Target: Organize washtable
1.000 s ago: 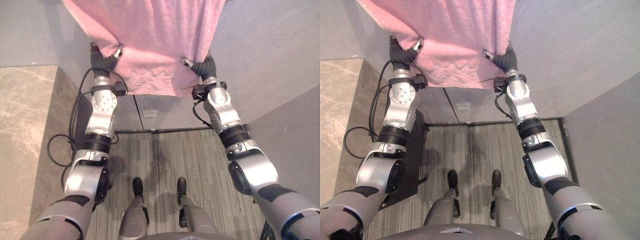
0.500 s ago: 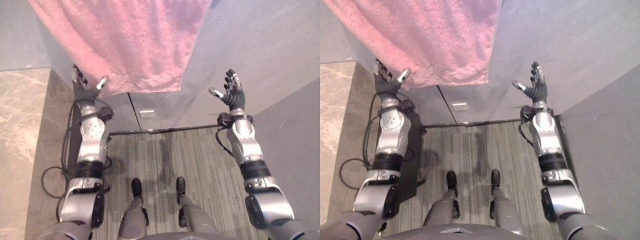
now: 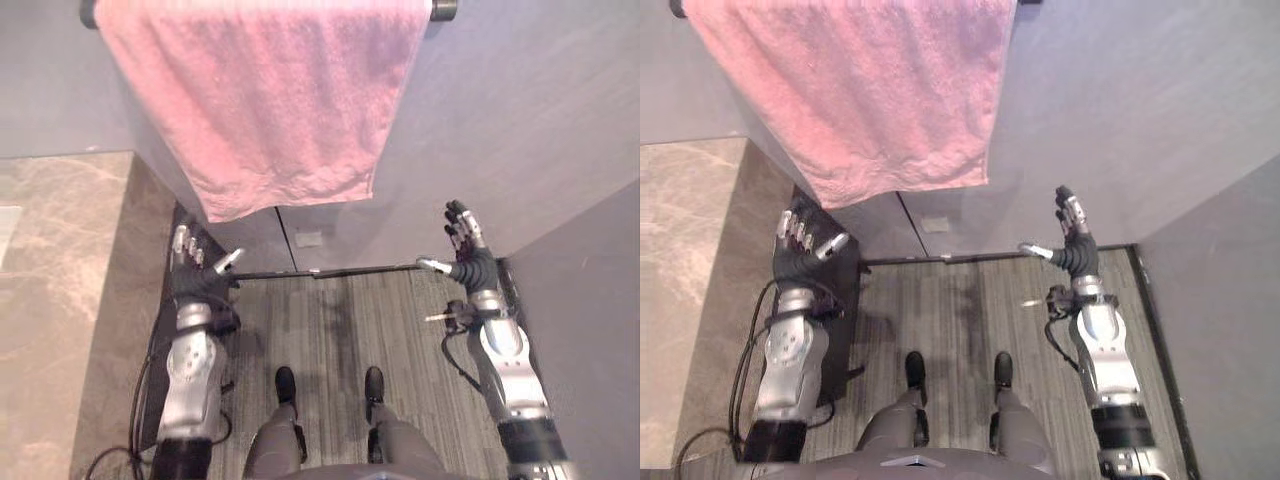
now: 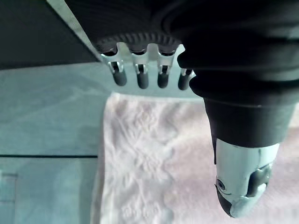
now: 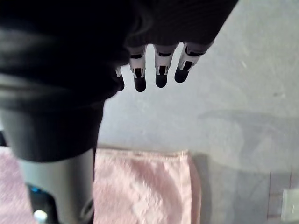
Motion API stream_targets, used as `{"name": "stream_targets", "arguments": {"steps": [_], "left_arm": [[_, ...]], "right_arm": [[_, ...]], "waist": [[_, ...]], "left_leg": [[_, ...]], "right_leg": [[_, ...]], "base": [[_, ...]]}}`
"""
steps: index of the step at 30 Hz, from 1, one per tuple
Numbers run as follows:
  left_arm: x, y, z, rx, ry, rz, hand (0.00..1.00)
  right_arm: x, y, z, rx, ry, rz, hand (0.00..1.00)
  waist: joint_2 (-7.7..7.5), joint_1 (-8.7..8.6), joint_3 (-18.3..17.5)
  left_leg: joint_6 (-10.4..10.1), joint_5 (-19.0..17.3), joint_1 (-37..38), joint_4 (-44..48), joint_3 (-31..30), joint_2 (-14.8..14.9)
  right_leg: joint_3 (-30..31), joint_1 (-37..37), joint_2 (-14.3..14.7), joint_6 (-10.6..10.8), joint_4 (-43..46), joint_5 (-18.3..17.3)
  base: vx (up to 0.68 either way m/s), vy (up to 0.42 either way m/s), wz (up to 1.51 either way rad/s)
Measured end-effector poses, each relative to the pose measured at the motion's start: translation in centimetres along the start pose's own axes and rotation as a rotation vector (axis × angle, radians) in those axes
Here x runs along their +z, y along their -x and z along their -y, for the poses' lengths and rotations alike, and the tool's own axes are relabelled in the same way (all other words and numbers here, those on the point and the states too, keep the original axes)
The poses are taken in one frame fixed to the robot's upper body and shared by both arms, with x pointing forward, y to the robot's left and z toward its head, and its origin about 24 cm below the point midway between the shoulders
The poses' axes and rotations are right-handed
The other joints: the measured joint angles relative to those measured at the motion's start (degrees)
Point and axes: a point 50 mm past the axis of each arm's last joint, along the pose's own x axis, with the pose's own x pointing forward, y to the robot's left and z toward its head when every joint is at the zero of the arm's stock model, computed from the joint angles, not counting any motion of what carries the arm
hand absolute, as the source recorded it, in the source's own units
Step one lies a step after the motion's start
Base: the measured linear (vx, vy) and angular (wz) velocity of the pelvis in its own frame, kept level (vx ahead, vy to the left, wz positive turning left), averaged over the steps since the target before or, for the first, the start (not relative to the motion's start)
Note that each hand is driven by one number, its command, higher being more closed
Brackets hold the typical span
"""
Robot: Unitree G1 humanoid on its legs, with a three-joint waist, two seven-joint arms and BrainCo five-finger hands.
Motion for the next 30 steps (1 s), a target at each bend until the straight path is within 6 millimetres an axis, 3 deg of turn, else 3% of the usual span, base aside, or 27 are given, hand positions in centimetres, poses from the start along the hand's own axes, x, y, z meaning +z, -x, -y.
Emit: {"name": "stream_targets", "arguments": {"steps": [3,5,10,13,18,20,27,29,30], "left_arm": [[1.8,1.8,1.2,-0.129,0.062,0.059,0.0],[2.7,1.8,1.7,-0.207,0.13,0.101,0.0],[3.3,1.5,1.5,-0.252,0.342,0.108,0.0],[3.5,1.2,1.4,-0.269,0.443,0.107,0.0],[5.5,-1.2,2.7,-0.337,0.503,0.209,0.0],[6.5,-3.1,3.8,-0.364,0.545,0.271,0.0],[4.9,-8.9,7.3,-0.385,0.58,0.148,0.0],[5.5,-9.7,7.9,-0.39,0.584,0.157,0.0],[6.8,-11.0,8.9,-0.411,0.583,0.183,0.0]], "right_arm": [[0.2,1.0,-2.9,0.172,-0.067,0.012,0.0],[0.5,1.5,-4.9,0.297,-0.166,0.022,0.0],[1.1,2.1,-6.5,0.456,-0.264,0.028,0.0],[1.9,1.2,-7.0,0.514,-0.283,0.061,0.0],[4.6,-2.1,-7.9,0.544,-0.265,0.184,0.0],[5.0,-4.1,-8.3,0.527,-0.253,0.201,0.0],[5.7,-9.2,-8.9,0.424,-0.216,0.188,0.0],[6.1,-10.1,-9.0,0.408,-0.209,0.191,0.0],[6.6,-11.1,-9.0,0.38,-0.198,0.195,0.0]], "waist": [[0.81,0.19,-0.82],[0.78,0.26,-1.18],[-0.08,0.25,-2.49],[-0.32,0.31,-2.96],[-0.3,0.61,-2.97],[-0.27,1.04,-2.99],[-0.3,1.54,-2.97],[-0.32,1.6,-2.95],[-0.42,1.6,-2.62]], "left_leg": [[-0.21,-0.4,0.0,0.0,-0.15,0.03],[-0.2,-0.41,0.0,0.01,-0.34,0.03],[-0.02,-0.53,0.08,0.01,-0.53,-0.03],[-0.02,-0.52,0.29,0.01,-0.49,-0.04],[-0.06,-0.46,0.58,0.01,-0.33,-0.01],[-0.22,-0.28,0.67,0.01,-0.06,-0.04],[0.05,0.3,0.16,0.03,0.46,0.12],[0.04,0.32,-0.07,0.03,0.96,0.17],[0.06,0.37,-0.26,0.03,1.43,0.18]], "right_leg": [[-0.23,0.13,0.01,0.04,-0.01,-0.08],[-0.46,0.24,0.0,0.05,-0.01,-0.08],[-0.67,0.49,-0.07,0.09,0.0,-0.09],[-0.66,0.65,-0.06,0.09,0.04,-0.09],[-0.54,0.57,-0.01,0.08,0.49,-0.09],[-0.48,0.46,0.02,0.07,0.69,-0.08],[0.06,-0.47,-0.01,0.0,0.56,1.15],[0.47,-0.96,0.03,-0.05,0.55,1.44],[1.05,-1.45,0.05,-0.06,0.53,1.73]], "base": [[0.0,-0.002,0.03],[-0.02,0.001,0.03],[0.0,0.001,0.01],[0.0,0.0,0.0],[0.0,0.0,-0.01],[-0.02,0.0,-0.05],[0.0,0.0,-0.04],[0.01,-0.003,-0.16],[0.01,-0.001,-0.17]]}}
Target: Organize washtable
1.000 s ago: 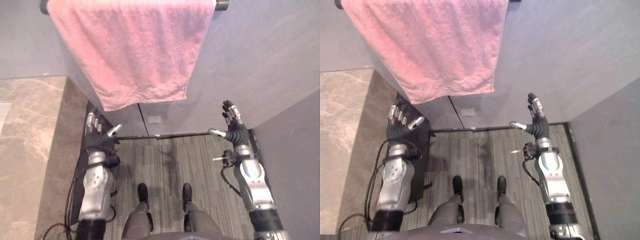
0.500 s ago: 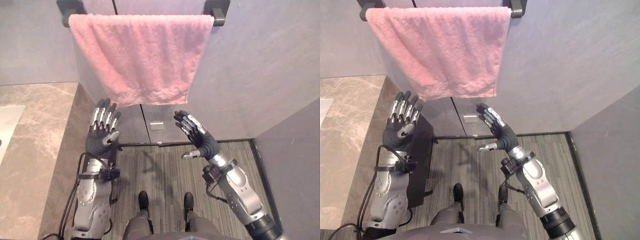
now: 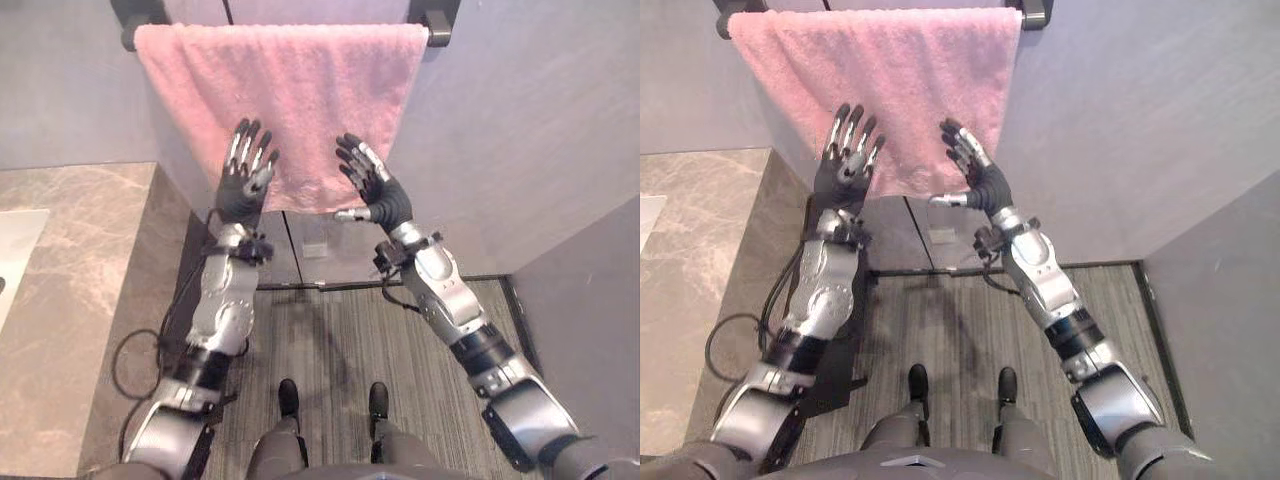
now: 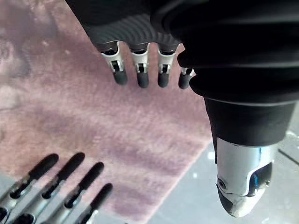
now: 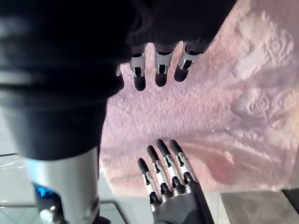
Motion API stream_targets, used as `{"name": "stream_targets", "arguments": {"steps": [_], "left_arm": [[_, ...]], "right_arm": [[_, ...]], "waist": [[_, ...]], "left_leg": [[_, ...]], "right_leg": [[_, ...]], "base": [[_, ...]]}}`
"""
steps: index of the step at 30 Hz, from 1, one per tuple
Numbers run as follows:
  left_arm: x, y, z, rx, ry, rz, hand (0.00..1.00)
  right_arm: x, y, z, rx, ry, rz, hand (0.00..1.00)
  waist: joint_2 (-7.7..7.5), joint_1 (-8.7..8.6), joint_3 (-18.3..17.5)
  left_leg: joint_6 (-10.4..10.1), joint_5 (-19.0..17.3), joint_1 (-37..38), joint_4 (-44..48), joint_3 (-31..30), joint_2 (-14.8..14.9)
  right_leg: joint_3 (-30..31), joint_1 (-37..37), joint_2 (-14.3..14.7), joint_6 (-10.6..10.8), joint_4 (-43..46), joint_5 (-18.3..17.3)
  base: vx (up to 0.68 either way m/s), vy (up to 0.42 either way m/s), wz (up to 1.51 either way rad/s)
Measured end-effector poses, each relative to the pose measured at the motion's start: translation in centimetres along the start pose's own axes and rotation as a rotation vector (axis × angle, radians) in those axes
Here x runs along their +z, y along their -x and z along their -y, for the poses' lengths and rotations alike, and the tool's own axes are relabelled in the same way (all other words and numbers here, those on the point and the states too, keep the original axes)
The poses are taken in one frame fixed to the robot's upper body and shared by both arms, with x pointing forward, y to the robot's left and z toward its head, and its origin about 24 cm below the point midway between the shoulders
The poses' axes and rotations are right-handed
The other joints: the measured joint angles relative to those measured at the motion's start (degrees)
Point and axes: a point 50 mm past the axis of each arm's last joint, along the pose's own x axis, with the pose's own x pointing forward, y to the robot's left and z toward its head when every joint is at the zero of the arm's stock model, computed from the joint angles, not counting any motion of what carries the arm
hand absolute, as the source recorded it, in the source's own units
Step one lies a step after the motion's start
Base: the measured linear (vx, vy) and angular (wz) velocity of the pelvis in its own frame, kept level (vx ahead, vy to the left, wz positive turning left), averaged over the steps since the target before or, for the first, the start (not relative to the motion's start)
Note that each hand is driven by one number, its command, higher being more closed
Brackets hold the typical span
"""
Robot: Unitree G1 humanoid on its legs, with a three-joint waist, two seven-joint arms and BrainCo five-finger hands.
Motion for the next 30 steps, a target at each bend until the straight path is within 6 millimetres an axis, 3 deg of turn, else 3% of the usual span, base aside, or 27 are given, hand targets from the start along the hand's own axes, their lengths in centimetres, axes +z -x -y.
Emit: {"name": "stream_targets", "arguments": {"steps": [4,5,8,14,20,24,30], "left_arm": [[0.7,-3.3,0.8,-0.005,0.017,0.024,0.0],[1.1,-4.3,1.3,-0.014,0.033,0.037,0.0],[1.5,-5.9,1.9,-0.015,0.057,0.033,0.0],[2.2,-8.0,2.2,0.001,0.07,0.028,0.0],[3.0,-8.5,1.7,0.024,0.067,0.044,0.0],[4.2,-8.2,-1.0,0.105,0.037,0.072,0.0],[4.7,-6.5,-4.5,0.206,0.006,0.079,0.0]], "right_arm": [[0.7,-2.0,1.2,-0.066,-0.005,-0.001,0.0],[1.6,-2.8,1.7,-0.086,-0.007,0.027,0.0],[3.4,-4.6,2.1,-0.118,-0.009,0.068,0.0],[4.9,-6.1,4.5,-0.255,-0.009,0.078,0.0],[6.8,-5.6,8.4,-0.413,-0.004,0.103,0.0],[8.5,-4.5,11.3,-0.494,0.022,0.143,0.0],[9.1,-3.3,13.1,-0.537,0.032,0.151,0.0]], "waist": [[-0.26,-0.63,1.29],[-0.42,-0.78,2.45],[-0.68,-0.89,4.69],[-0.97,-1.17,6.14],[-1.14,-1.46,7.08],[-1.05,-1.84,7.16],[-1.0,-2.61,7.18]], "left_leg": [[-0.02,0.04,0.1,-0.01,0.07,0.06],[-0.04,0.18,0.0,-0.02,0.12,0.07],[-0.04,0.23,-0.02,-0.03,0.91,0.1],[-0.09,0.47,-1.21,-0.03,1.04,0.08],[-0.08,0.52,-1.61,-0.03,0.99,0.07],[-0.09,0.53,-1.74,-0.04,1.5,0.09],[-0.14,0.57,-1.75,-0.05,1.76,0.25]], "right_leg": [[0.31,-0.14,0.1,-0.03,0.21,0.05],[0.39,-0.34,0.12,-0.05,0.27,0.12],[1.13,-0.8,0.21,-0.03,0.45,0.2],[1.22,-2.22,0.18,0.06,0.74,0.56],[1.29,-2.8,0.15,0.07,1.05,0.58],[1.87,-3.33,0.21,0.07,1.06,0.55],[2.24,-3.56,0.41,0.09,1.04,0.55]], "base": [[-0.01,-0.002,-0.07],[-0.04,-0.003,-0.05],[-0.04,0.0,-0.09],[0.0,0.0,-0.01],[0.0,0.0,0.0],[-0.02,-0.002,-0.07],[-0.01,-0.004,-0.04]]}}
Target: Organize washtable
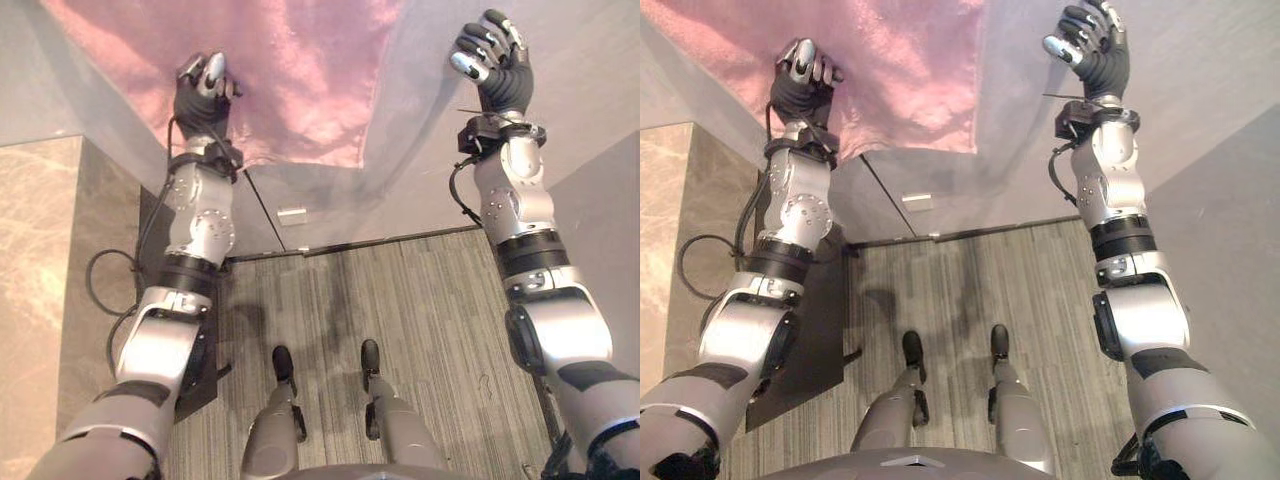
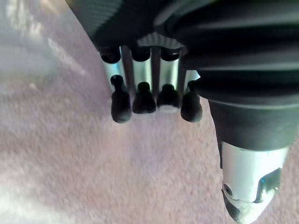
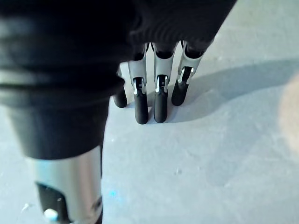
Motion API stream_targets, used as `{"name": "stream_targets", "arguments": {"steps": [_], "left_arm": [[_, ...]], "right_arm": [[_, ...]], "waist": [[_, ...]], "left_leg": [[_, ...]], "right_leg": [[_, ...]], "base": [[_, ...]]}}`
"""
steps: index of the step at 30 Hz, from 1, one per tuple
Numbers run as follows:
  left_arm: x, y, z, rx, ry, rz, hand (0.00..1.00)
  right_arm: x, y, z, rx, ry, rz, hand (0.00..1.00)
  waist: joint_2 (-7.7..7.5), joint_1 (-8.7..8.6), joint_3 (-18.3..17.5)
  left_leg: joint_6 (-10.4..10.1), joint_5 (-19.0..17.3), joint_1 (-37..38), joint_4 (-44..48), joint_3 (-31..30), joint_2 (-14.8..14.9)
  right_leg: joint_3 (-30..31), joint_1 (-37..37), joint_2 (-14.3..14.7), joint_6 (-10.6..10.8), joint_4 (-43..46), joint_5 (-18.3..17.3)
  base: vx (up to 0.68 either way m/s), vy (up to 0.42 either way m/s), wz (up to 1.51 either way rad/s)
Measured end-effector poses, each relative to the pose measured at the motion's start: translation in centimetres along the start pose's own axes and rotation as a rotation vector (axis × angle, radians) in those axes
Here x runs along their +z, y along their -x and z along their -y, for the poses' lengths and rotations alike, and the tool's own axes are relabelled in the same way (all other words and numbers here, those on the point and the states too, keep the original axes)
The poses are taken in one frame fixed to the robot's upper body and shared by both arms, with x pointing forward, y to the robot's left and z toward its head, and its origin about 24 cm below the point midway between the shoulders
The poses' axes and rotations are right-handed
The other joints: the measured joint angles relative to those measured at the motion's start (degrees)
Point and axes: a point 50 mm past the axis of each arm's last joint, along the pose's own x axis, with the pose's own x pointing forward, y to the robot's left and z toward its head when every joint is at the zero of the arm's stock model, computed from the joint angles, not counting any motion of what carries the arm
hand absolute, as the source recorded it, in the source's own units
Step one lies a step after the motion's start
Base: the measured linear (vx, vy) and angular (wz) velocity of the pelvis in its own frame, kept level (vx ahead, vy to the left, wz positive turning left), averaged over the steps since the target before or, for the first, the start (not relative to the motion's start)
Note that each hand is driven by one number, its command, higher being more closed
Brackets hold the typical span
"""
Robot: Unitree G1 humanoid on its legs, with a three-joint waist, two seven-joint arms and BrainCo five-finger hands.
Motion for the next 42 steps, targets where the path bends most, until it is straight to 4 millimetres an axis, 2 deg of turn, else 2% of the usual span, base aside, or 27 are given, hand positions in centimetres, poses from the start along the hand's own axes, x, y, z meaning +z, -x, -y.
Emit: {"name": "stream_targets", "arguments": {"steps": [5,10,14,16,17,18,19,21,24,26,27,29,30,31,33,34,35,36,37,39,42], "left_arm": [[-0.6,2.3,-4.9,0.169,-0.026,-0.034,0.0],[-2.6,5.6,-7.9,0.266,-0.04,-0.118,0.0],[-6.2,9.1,-9.7,0.369,-0.017,-0.256,0.0],[-9.0,12.4,-11.2,0.472,-0.006,-0.381,0.0],[-9.6,13.3,-11.5,0.496,-0.004,-0.413,0.0],[-11.2,15.5,-12.2,0.557,-0.001,-0.501,0.0],[-11.6,16.5,-12.5,0.58,-0.004,-0.532,0.0],[-13.2,19.9,-13.4,0.64,-0.056,-0.658,0.0],[-14.1,23.0,-14.1,0.654,-0.15,-0.788,0.0],[-14.7,25.4,-14.3,0.633,-0.241,-0.894,0.0],[-14.8,26.1,-14.4,0.625,-0.268,-0.921,0.0],[-15.0,29.5,-14.8,0.597,-0.388,-1.045,0.0],[-15.0,30.5,-14.9,0.605,-0.403,-1.075,0.0],[-15.1,32.4,-15.1,0.615,-0.432,-1.141,0.0],[-15.0,35.7,-15.2,0.617,-0.48,-1.258,0.0],[-14.9,36.4,-15.2,0.617,-0.488,-1.284,0.0],[-14.8,37.6,-15.1,0.602,-0.514,-1.326,0.0],[-14.8,39.1,-14.8,0.602,-0.515,-1.369,0.0],[-14.8,39.4,-14.7,0.604,-0.511,-1.376,0.0],[-14.8,41.1,-14.2,0.62,-0.477,-1.418,0.0],[-14.7,41.8,-14.2,0.68,-0.441,-1.416,0.0]], "right_arm": [[-1.8,1.5,2.3,-0.045,0.018,-0.056,0.0],[-3.4,2.8,3.7,-0.078,0.031,-0.108,0.0],[-4.5,4.1,5.0,-0.118,0.041,-0.145,0.0],[-5.7,5.0,5.4,-0.135,0.046,-0.18,0.0],[-6.1,5.4,5.4,-0.141,0.047,-0.193,0.0],[-7.5,6.6,5.9,-0.173,0.029,-0.238,0.0],[-8.2,7.1,6.2,-0.189,0.025,-0.268,0.0],[-11.3,10.2,7.4,-0.262,0.01,-0.39,0.0],[-14.3,14.1,8.5,-0.343,-0.015,-0.525,0.0],[-16.6,18.5,10.1,-0.437,-0.008,-0.658,0.0],[-17.0,19.6,10.4,-0.458,-0.011,-0.687,0.0],[-18.6,24.1,11.3,-0.53,-0.029,-0.806,0.0],[-18.9,25.5,11.6,-0.542,-0.022,-0.843,0.0],[-19.4,28.1,12.1,-0.571,-0.012,-0.911,0.0],[-20.1,33.2,12.6,-0.622,0.013,-1.044,0.0],[-20.1,34.5,12.6,-0.63,0.017,-1.079,0.0],[-20.3,37.2,12.5,-0.665,0.011,-1.15,0.0],[-20.2,40.7,12.2,-0.705,0.001,-1.244,0.0],[-20.2,41.4,12.2,-0.716,-0.003,-1.261,0.0],[-19.4,45.9,12.0,-0.837,-0.044,-1.353,0.0],[-18.2,49.9,12.0,-1.001,-0.086,-1.405,0.0]], "waist": [[0.01,0.11,0.01],[0.05,0.19,0.02],[0.17,0.29,0.09],[0.25,0.11,0.14],[0.26,0.03,0.15],[0.36,-0.03,0.2],[0.37,-0.12,0.21],[0.55,0.01,0.31],[0.68,-0.06,0.32],[0.72,0.18,0.29],[0.72,0.25,0.29],[0.8,0.28,0.23],[0.87,0.2,0.13],[1.06,0.24,-0.15],[1.49,0.09,-2.04],[1.56,0.07,-2.24],[1.68,-0.21,-2.44],[1.85,-0.54,-3.72],[1.82,-0.58,-3.94],[1.84,-0.6,-5.11],[1.77,-0.67,-6.52]], "left_leg": [[-0.01,-0.01,0.0,0.0,0.05,0.0],[-0.01,-0.01,0.01,0.02,-0.18,-0.02],[-0.01,-0.02,0.23,0.02,-0.33,-0.11],[-0.02,-0.02,0.33,0.02,-0.29,-0.11],[-0.01,-0.02,0.41,0.02,-0.26,-0.1],[-0.02,-0.03,0.78,0.02,-0.19,-0.1],[-0.03,-0.05,0.97,0.02,-0.17,-0.1],[-0.1,-0.34,2.02,0.03,-0.07,-0.11],[-0.46,-1.15,2.66,0.03,0.13,-0.1],[-0.26,-1.37,2.9,0.05,0.24,-0.14],[-0.24,-1.48,3.07,0.05,0.25,-0.17],[-0.25,-2.11,4.95,0.05,0.85,-0.32],[-0.18,-2.32,5.57,0.05,1.04,-0.35],[-0.34,-2.88,6.62,0.04,1.26,-0.42],[-0.35,-3.54,7.26,0.05,1.55,-0.47],[-0.34,-3.67,7.7,0.06,1.64,-0.48],[-0.43,-4.11,8.83,0.07,1.8,-0.46],[-0.49,-4.65,9.39,0.2,1.92,-0.45],[-0.51,-4.72,9.53,0.24,1.99,-0.45],[-0.35,-5.41,11.44,0.47,2.74,-0.46],[-0.68,-6.59,13.83,0.56,3.22,-0.46]], "right_leg": [[0.0,0.03,-0.02,-0.03,-0.05,0.01],[-0.21,0.27,-0.07,-0.04,-0.2,0.02],[-0.57,1.02,-0.19,-0.08,-0.92,0.28],[-0.49,1.06,-0.17,-0.08,-0.97,0.31],[-0.44,1.1,-0.16,-0.09,-0.96,0.31],[-0.33,1.41,-0.14,-0.09,-0.97,0.3],[-0.3,1.59,-0.14,-0.11,-0.97,0.28],[-0.26,2.78,-0.07,0.05,-1.22,-0.14],[-0.25,3.59,0.01,-0.29,-1.5,-0.63],[-0.31,3.99,0.16,-0.16,-1.53,-0.77],[-0.31,4.17,0.12,-0.04,-1.53,-0.86],[0.1,5.77,-0.04,0.16,-1.53,-1.35],[0.2,6.3,-0.09,0.31,-1.53,-1.56],[0.41,7.26,-0.14,0.35,-1.5,-1.98],[0.65,7.7,-0.17,0.49,-1.42,-2.59],[0.75,8.02,-0.17,0.51,-1.41,-2.75],[0.86,8.96,-0.13,0.9,-1.24,-3.03],[0.89,9.32,-0.1,0.97,-0.89,-3.55],[0.93,9.43,-0.11,1.01,-0.87,-3.62],[1.61,10.99,-0.09,1.1,-0.85,-4.15],[2.42,12.25,0.02,1.12,0.53,-5.57]], "base": [[0.0,0.0,0.0],[0.0,0.001,0.02],[0.0,0.003,0.04],[-0.01,-0.001,-0.02],[-0.01,-0.004,-0.04],[-0.01,-0.003,-0.04],[0.0,-0.002,-0.05],[0.0,0.0,0.0],[0.0,0.0,0.0],[0.0,0.002,0.02],[0.04,0.016,0.0],[0.07,0.022,-0.09],[0.08,0.022,-0.12],[0.08,0.018,-0.08],[0.1,0.015,-0.07],[0.1,0.008,-0.08],[0.1,0.007,-0.07],[0.1,0.007,-0.06],[0.1,0.012,-0.08],[0.1,0.016,-0.15],[0.07,0.015,-0.14]]}}
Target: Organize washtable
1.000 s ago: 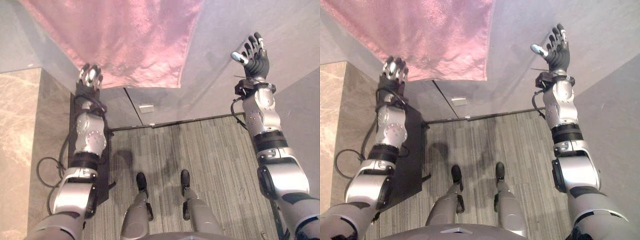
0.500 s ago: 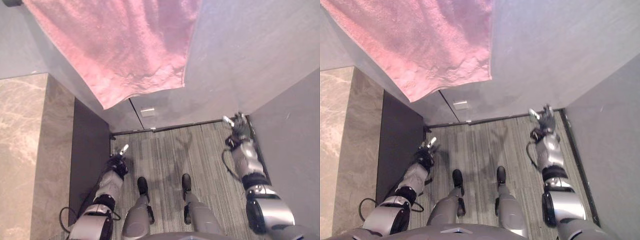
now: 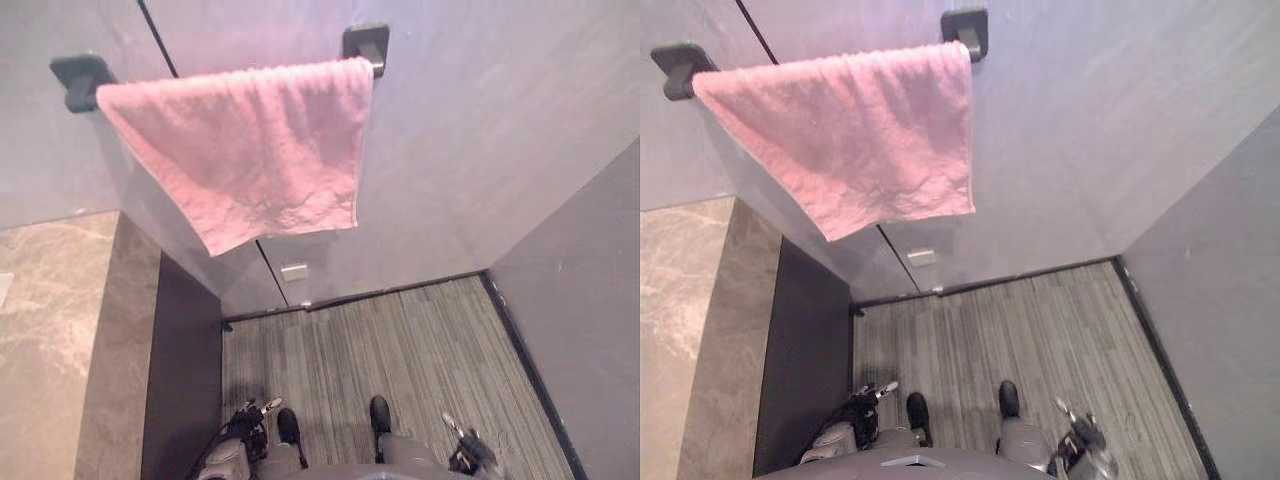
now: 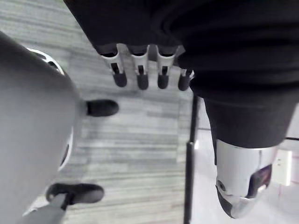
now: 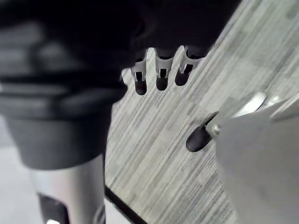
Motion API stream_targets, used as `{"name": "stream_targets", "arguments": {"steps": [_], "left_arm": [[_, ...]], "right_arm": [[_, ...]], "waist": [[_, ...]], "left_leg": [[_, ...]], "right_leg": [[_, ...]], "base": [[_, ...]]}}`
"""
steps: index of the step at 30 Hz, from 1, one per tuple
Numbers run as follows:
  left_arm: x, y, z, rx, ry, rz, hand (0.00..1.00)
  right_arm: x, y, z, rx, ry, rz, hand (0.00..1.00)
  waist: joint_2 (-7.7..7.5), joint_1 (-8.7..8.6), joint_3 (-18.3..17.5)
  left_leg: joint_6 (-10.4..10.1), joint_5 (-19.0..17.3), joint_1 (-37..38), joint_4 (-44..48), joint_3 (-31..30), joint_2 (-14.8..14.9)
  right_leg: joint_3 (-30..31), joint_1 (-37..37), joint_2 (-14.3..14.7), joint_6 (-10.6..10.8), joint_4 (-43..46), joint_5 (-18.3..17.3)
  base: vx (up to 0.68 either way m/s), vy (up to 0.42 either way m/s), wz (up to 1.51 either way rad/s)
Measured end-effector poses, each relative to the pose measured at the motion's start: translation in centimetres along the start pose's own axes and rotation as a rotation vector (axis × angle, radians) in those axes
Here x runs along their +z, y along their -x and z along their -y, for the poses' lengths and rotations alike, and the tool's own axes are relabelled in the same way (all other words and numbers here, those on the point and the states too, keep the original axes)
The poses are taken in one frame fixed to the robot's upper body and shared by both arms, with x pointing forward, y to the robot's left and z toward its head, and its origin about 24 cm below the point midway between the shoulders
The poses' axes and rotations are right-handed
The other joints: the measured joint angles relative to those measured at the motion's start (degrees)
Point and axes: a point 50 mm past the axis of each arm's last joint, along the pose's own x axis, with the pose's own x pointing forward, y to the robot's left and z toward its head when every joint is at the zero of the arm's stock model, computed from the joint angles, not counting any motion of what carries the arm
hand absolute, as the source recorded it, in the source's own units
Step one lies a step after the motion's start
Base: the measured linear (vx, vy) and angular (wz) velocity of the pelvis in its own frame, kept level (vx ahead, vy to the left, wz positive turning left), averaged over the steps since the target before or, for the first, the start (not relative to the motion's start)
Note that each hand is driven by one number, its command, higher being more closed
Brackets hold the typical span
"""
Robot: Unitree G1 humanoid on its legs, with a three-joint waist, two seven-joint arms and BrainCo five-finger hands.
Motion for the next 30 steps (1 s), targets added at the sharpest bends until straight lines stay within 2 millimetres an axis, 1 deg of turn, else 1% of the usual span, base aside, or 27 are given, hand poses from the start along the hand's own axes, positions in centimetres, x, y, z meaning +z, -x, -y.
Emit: {"name": "stream_targets", "arguments": {"steps": [1,2,3,4,5,6,8,12,14,15,16,17,18,19,20,21,22,23,24,25,26,27,28,29,30], "left_arm": [[-0.1,0.0,0.0,0.001,0.007,-0.002,0.0],[-0.3,0.1,0.2,0.002,0.018,-0.008,0.0],[-0.4,0.1,0.2,0.003,0.024,-0.011,0.0],[-0.8,0.2,0.0,0.009,0.035,-0.022,0.0],[-1.0,0.3,-0.1,0.011,0.029,-0.029,0.0],[-1.0,0.3,-0.1,0.01,0.027,-0.03,0.0],[-1.0,0.3,-0.1,0.007,0.018,-0.031,0.0],[-1.3,0.4,-0.5,0.023,0.016,-0.029,0.0],[-1.2,0.4,-0.9,0.039,0.013,-0.012,0.0],[-0.9,0.4,-1.0,0.044,0.012,0.006,0.0],[-0.8,0.4,-1.0,0.045,0.012,0.012,0.0],[-1.0,0.6,-1.5,0.062,0.007,0.017,0.0],[-0.8,0.6,-1.8,0.07,-0.005,0.023,0.0],[-0.5,0.5,-2.1,0.08,-0.014,0.029,0.0],[-0.1,0.4,-2.2,0.088,-0.017,0.037,0.0],[-0.2,0.6,-2.6,0.1,-0.007,0.04,0.0],[-0.5,0.6,-2.8,0.106,-0.008,0.03,0.0],[-1.1,0.8,-2.8,0.103,-0.002,0.017,0.0],[-1.5,0.9,-2.5,0.091,-0.003,0.0,0.0],[-1.5,0.9,-2.4,0.085,-0.012,-0.005,0.0],[-1.0,0.7,-2.1,0.074,-0.029,0.0,0.0],[0.4,0.3,-1.5,0.056,-0.065,0.034,0.0],[0.7,0.2,-1.9,0.063,-0.091,0.034,0.0],[1.0,0.1,-2.3,0.072,-0.107,0.037,0.0],[1.4,-0.1,-1.7,0.057,-0.118,0.044,0.0]], "right_arm": [[-0.4,0.1,0.5,-0.017,-0.014,-0.015,0.0],[-1.2,0.4,1.5,-0.048,-0.039,-0.04,0.0],[-1.5,0.5,1.9,-0.059,-0.047,-0.049,0.0],[-1.9,0.6,2.3,-0.075,-0.067,-0.061,0.0],[-2.1,0.7,2.5,-0.082,-0.073,-0.074,0.0],[-2.3,0.7,2.6,-0.085,-0.073,-0.078,0.0],[-2.7,0.9,2.8,-0.089,-0.07,-0.09,0.0],[-2.9,0.9,2.3,-0.077,-0.025,-0.093,0.0],[-2.9,0.9,1.8,-0.061,0.018,-0.09,0.0],[-2.6,0.8,1.6,-0.056,0.037,-0.072,0.0],[-2.4,0.7,1.5,-0.052,0.052,-0.066,0.0],[-1.8,0.5,1.1,-0.049,0.083,-0.052,0.0],[-1.6,0.4,0.8,-0.048,0.083,-0.045,0.0],[-1.3,0.3,0.6,-0.052,0.082,-0.037,0.0],[-0.6,0.2,0.1,-0.05,0.075,-0.008,0.0],[0.4,0.0,0.0,-0.048,0.079,0.031,0.0],[0.8,0.0,0.0,-0.05,0.079,0.05,0.0],[1.8,0.0,-0.2,-0.048,0.071,0.097,0.0],[2.7,0.0,-0.5,-0.044,0.046,0.142,0.0],[3.1,0.0,-0.7,-0.038,0.027,0.161,0.0],[3.8,-0.1,-1.3,-0.031,-0.017,0.184,0.0],[3.5,-0.2,-1.9,-0.02,-0.044,0.172,0.0],[3.0,-0.1,-2.5,-0.01,-0.06,0.155,0.0],[2.6,0.0,-2.7,-0.006,-0.068,0.145,0.0],[2.9,-0.1,-2.7,-0.005,-0.059,0.151,0.0]], "waist": [[0.04,-0.14,-0.18],[-0.01,-0.49,-0.62],[-0.1,-0.67,-0.94],[-0.22,-1.38,-1.33],[-0.4,-1.74,-1.54],[-0.46,-1.72,-1.55],[-0.67,-1.69,-1.71],[-0.85,-1.54,-1.82],[-1.5,-1.57,-1.78],[-1.41,-1.57,-1.73],[-1.3,-1.5,-1.73],[-0.94,-1.43,-1.53],[-1.54,-1.45,-1.63],[-1.79,-1.73,-0.92],[-1.28,-1.31,0.27],[-0.26,-1.18,1.28],[0.0,-1.31,1.14],[1.26,-1.43,0.21],[2.57,-1.64,-0.95],[3.26,-1.7,-1.51],[3.99,-1.9,-2.06],[1.93,-2.83,-1.15],[1.3,-3.16,-1.62],[0.81,-3.22,-2.16],[2.47,-3.63,-2.48]], "left_leg": [[-0.01,-0.14,0.48,0.01,0.04,0.0],[-0.06,-0.5,1.43,0.02,0.04,-0.02],[-0.09,-0.7,1.81,0.03,0.11,-0.01],[-0.19,-0.97,2.59,0.04,0.24,0.01],[-0.22,-1.31,3.46,0.06,0.45,0.06],[-0.2,-1.47,4.0,0.06,0.63,0.09],[-0.34,-1.79,5.39,0.08,0.68,0.11],[-0.84,-2.06,6.35,0.29,0.1,0.35],[-0.89,-3.14,2.7,5.27,-2.48,0.52],[-0.93,-3.31,-0.91,7.74,-5.89,0.53],[-1.25,-2.86,-2.38,8.28,-7.09,0.52],[-1.7,-0.73,-5.69,8.97,-8.34,0.25],[-2.32,1.07,-7.07,8.21,-8.34,-0.1],[-0.57,-0.16,-8.61,12.38,-2.18,0.75],[3.31,-10.62,-12.28,32.48,9.75,5.97],[3.51,-15.8,-11.23,47.32,16.16,10.85],[3.8,-16.97,-9.95,52.02,18.25,12.36],[3.98,-17.63,-6.3,58.73,21.84,14.69],[3.88,-17.51,-2.96,61.48,22.72,15.92],[3.36,-16.33,-1.79,61.15,22.63,16.63],[0.53,-16.24,0.31,57.45,23.11,16.29],[1.07,-16.73,-0.67,55.38,23.14,13.74],[-0.04,-19.04,-1.03,52.04,21.12,12.34],[-1.17,-21.31,-0.84,50.27,19.56,10.76],[-1.25,-25.71,-0.98,44.77,16.88,10.14]], "right_leg": [[0.01,0.35,0.0,0.04,0.35,-0.37],[-0.04,0.98,-0.02,-0.05,1.09,-1.05],[0.0,1.03,0.0,-0.04,1.68,-1.44],[-0.02,1.28,0.05,-0.14,2.89,-2.43],[0.05,1.33,0.13,-0.25,4.46,-3.37],[0.15,1.34,0.17,-0.37,5.26,-3.88],[0.19,0.88,0.2,-0.63,9.1,-6.14],[-0.33,0.39,0.28,-1.19,14.17,-9.5],[-2.55,-1.26,-0.59,-1.48,17.73,-11.61],[-5.8,-2.66,-1.38,-1.84,19.76,-12.91],[-7.1,-3.46,-1.6,-2.05,20.91,-13.42],[-9.69,-5.42,-2.16,-2.73,23.12,-14.49],[-11.39,-6.06,-2.87,-3.47,23.2,-14.98],[-15.62,-6.01,-4.78,-4.18,22.94,-15.14],[-19.82,-5.76,-5.24,-5.27,24.18,-15.64],[-23.63,-3.46,-4.82,-6.27,24.56,-16.51],[-25.49,-2.69,-4.76,-6.52,24.56,-16.73],[-28.45,-1.91,-4.55,-7.13,24.67,-17.38],[-31.01,-2.02,-4.53,-7.16,25.23,-17.82],[-32.34,-2.72,-4.72,-7.07,26.27,-18.23],[-35.18,-4.64,-6.81,-6.55,30.29,-19.71],[-36.55,-7.77,-9.71,-6.24,36.8,-22.5],[-36.01,-9.15,-6.88,-5.8,34.79,-22.53],[-36.5,-9.51,-4.95,-8.31,30.53,-19.23],[-38.26,-9.77,-3.43,-10.11,28.76,-17.22]], "base": [[0.06,0.015,-0.06],[0.04,0.013,0.0],[0.05,0.016,0.01],[0.05,0.013,-0.03],[0.04,0.01,-0.04],[0.03,0.004,-0.06],[0.0,0.0,0.0],[0.01,-0.042,0.11],[-0.02,-0.101,0.69],[-0.03,-0.125,1.09],[-0.07,-0.148,1.4],[-0.11,-0.098,1.15],[-0.05,-0.048,1.47],[0.32,0.221,1.58],[0.34,0.2,1.85],[0.28,0.16,1.56],[-0.07,-0.056,1.44],[-0.03,0.009,1.32],[-0.03,0.046,1.29],[-0.02,0.109,1.36],[-0.1,0.14,1.55],[-0.06,0.126,1.61],[-0.03,0.075,1.2],[0.08,0.045,0.85],[0.05,0.094,0.55]]}}
